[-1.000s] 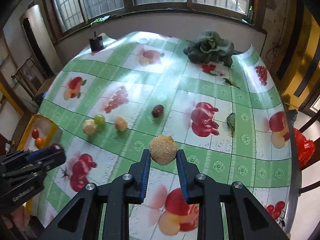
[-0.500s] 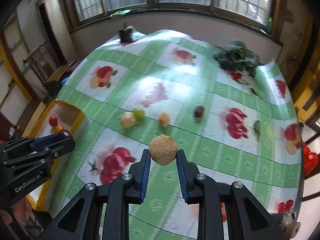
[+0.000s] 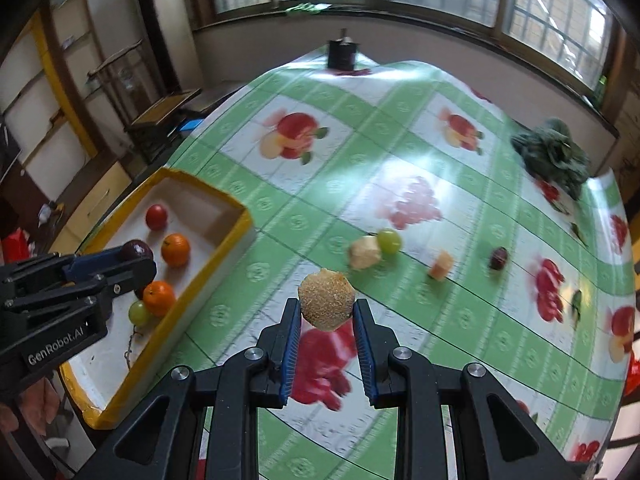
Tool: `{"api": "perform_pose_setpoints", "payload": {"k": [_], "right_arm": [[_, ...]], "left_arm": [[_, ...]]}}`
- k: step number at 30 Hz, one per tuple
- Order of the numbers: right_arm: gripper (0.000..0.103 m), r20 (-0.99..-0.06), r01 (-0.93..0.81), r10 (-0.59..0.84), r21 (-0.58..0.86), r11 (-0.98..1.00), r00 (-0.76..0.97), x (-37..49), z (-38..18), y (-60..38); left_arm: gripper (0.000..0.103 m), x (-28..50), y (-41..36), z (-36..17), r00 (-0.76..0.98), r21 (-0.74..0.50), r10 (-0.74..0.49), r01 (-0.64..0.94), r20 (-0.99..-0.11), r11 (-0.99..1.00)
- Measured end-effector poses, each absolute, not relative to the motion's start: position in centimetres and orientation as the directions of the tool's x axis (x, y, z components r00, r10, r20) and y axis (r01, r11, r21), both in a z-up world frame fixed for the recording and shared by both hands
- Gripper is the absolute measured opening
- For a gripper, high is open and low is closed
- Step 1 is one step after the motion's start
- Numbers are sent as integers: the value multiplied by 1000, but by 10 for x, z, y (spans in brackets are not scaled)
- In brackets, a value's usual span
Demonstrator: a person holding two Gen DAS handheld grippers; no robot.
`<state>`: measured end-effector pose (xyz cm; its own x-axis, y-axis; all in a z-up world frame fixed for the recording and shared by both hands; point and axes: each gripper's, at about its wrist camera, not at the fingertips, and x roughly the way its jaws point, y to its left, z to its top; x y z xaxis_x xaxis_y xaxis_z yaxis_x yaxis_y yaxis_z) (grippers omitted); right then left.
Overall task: Organize fruits
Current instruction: 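Carry plum in left tool while right tool carries cheese slice to tray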
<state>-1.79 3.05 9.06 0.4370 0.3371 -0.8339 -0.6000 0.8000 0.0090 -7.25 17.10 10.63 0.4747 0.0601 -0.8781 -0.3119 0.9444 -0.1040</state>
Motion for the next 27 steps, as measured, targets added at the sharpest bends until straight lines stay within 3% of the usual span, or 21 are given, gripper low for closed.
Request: {"api": "perform_pose_setpoints", "payload": {"k": [27], "right_arm": [[26,-869,-740,375,15,672,323,-26,64,130]], "left_arm": [[29,-97,257,73,400,-104,104,-465,-911,879]]}}
